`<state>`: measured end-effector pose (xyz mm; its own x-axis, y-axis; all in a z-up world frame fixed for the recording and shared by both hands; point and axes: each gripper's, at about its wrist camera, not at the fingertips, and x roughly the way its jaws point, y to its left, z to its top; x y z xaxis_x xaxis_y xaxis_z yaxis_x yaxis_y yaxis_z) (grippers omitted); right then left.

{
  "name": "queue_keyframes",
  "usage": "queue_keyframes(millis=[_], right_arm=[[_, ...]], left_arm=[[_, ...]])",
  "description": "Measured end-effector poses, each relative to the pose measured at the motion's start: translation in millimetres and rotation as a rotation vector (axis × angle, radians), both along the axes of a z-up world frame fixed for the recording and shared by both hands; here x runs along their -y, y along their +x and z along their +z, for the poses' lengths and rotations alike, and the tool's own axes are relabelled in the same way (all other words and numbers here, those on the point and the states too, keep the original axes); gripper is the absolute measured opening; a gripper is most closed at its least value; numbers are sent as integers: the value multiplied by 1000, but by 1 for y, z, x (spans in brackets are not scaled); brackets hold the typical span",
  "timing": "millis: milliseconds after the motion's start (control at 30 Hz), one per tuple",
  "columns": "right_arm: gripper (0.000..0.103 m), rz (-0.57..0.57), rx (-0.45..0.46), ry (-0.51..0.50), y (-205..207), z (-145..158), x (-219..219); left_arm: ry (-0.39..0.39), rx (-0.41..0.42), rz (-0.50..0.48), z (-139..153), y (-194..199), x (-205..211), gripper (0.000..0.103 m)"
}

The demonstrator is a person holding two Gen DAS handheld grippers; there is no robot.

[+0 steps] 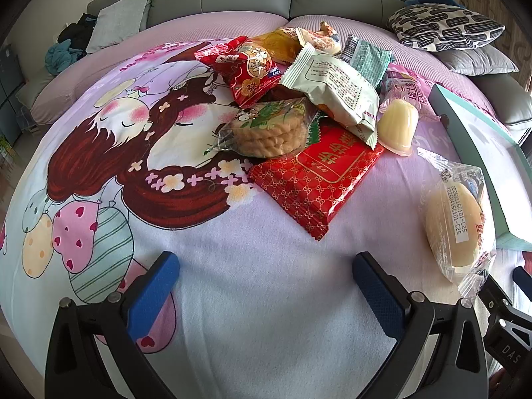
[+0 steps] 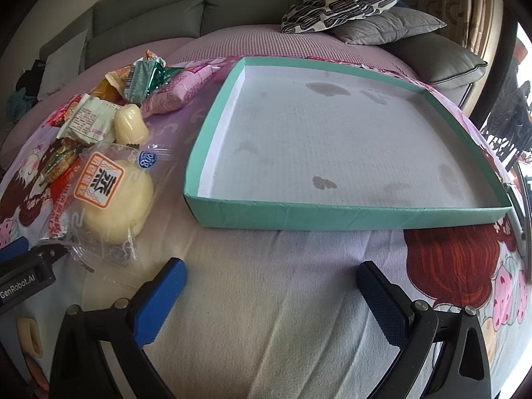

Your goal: Organize snacks

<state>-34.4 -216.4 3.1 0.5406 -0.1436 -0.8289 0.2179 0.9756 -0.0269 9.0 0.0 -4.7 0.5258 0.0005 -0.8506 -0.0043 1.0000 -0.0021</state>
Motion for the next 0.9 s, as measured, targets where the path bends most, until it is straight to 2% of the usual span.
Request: queue_keyframes(millis=[433, 800, 900], right_arm=[[103, 35, -1, -6, 3, 0, 1], [103, 32, 3, 2, 0, 1, 3], [103, 50, 17, 14, 0, 5, 4]], left_arm=[[-8, 11, -6, 1, -1, 0, 103], [1, -19, -4, 2, 4, 2, 103], [-46, -42, 12, 9, 6, -4, 103]])
